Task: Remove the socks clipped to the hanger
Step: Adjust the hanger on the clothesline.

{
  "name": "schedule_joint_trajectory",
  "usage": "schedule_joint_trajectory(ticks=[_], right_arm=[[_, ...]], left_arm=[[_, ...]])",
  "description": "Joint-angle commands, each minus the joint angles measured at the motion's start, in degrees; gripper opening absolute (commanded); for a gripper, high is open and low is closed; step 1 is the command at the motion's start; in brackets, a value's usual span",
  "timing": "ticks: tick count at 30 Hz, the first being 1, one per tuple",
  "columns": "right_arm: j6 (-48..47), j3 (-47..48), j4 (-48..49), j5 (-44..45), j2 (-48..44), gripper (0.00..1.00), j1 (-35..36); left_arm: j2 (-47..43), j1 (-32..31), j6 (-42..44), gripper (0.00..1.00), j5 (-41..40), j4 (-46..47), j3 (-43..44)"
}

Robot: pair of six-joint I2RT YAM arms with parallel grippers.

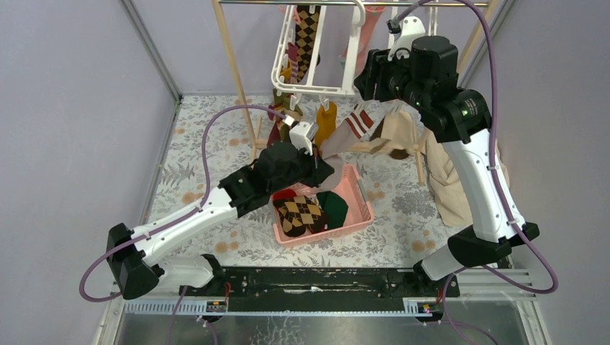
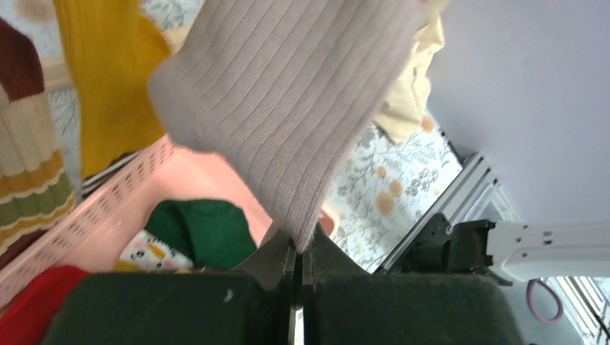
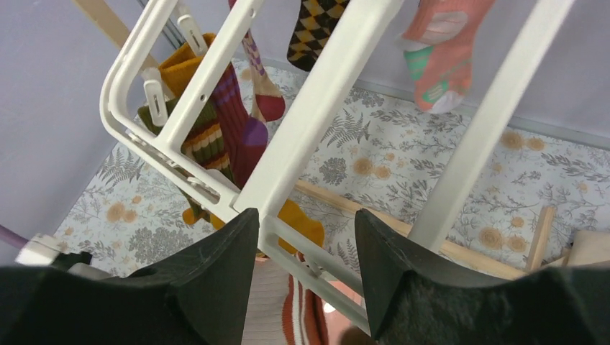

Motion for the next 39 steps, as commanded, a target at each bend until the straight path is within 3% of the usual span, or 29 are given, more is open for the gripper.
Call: schedule_joint_trajectory(ticks=[1,9,21,39], right_arm=[[0.59,-2.60,5.04,-6.96,-3.31,0.59,-3.52],[0.64,-6.40,8.47,-12.78,-8.25,0.62,-4.86],[6.13,-19.58,14.77,-21.17,-16.75,0.62,-4.87],[6.25,-23.44,16.69,-15.38,-17.00,0.60,-4.80]], left_arm=[[1.94,-0.21,1.23,0.00,1.15,6.16,5.88],[5.01,-0.15,2.96,0.00,1.15,4.40,10.23],[6.80,-0.07,6.32,0.00,-0.15,-0.66,16.51],[2.69,0.15,7.78,0.00,-0.68,-6.10,19.99]])
